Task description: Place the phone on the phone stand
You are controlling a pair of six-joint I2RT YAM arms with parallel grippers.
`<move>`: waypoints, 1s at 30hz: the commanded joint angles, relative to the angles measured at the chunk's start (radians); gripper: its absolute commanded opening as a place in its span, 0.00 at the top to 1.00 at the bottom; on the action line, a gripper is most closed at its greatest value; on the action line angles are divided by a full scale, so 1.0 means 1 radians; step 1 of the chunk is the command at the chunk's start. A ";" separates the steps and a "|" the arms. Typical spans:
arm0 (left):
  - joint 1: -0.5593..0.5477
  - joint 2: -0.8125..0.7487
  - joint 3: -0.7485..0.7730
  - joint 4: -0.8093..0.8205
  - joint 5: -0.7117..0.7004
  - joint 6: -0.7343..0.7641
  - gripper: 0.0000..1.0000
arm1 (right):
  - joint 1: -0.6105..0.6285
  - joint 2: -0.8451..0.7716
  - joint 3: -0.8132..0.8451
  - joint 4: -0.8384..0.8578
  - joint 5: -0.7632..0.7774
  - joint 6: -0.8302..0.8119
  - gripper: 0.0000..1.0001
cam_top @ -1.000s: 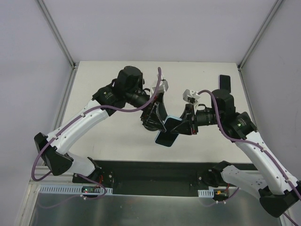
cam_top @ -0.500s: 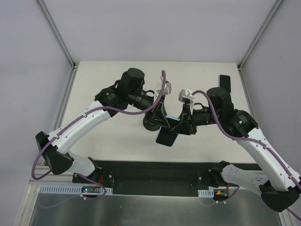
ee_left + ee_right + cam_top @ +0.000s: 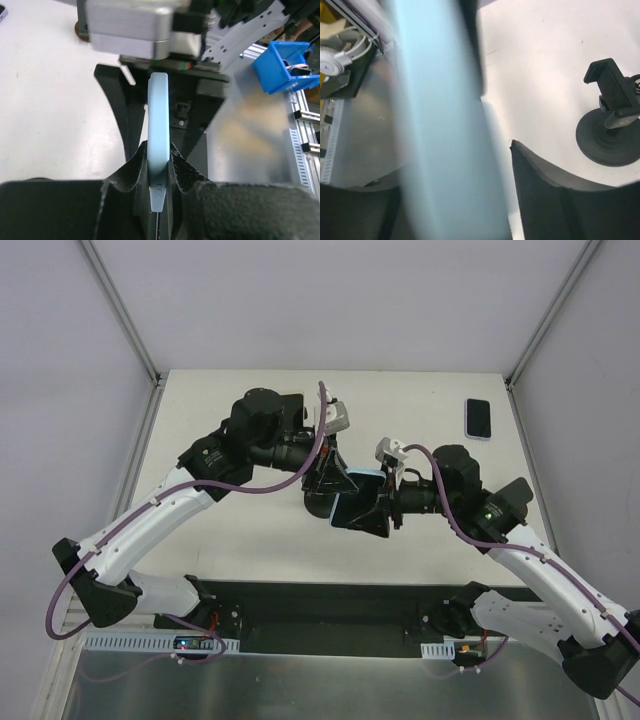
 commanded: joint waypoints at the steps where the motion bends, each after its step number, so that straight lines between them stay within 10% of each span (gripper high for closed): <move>1: 0.017 -0.067 -0.035 0.246 0.098 -0.112 1.00 | 0.004 -0.025 -0.040 0.304 -0.049 0.155 0.59; 4: 0.019 -0.075 -0.058 0.280 0.146 -0.137 1.00 | 0.004 -0.017 -0.032 0.321 -0.069 0.161 0.99; 22: 0.038 0.009 0.016 0.094 0.146 -0.097 0.60 | 0.015 0.019 0.104 0.057 -0.098 -0.009 0.99; 26: 0.037 0.020 0.031 0.094 0.138 -0.103 0.66 | 0.035 0.041 0.132 0.002 -0.072 -0.044 0.99; 30: 0.037 0.020 0.029 0.094 0.115 -0.091 0.98 | 0.044 0.044 0.146 -0.032 -0.037 -0.075 0.99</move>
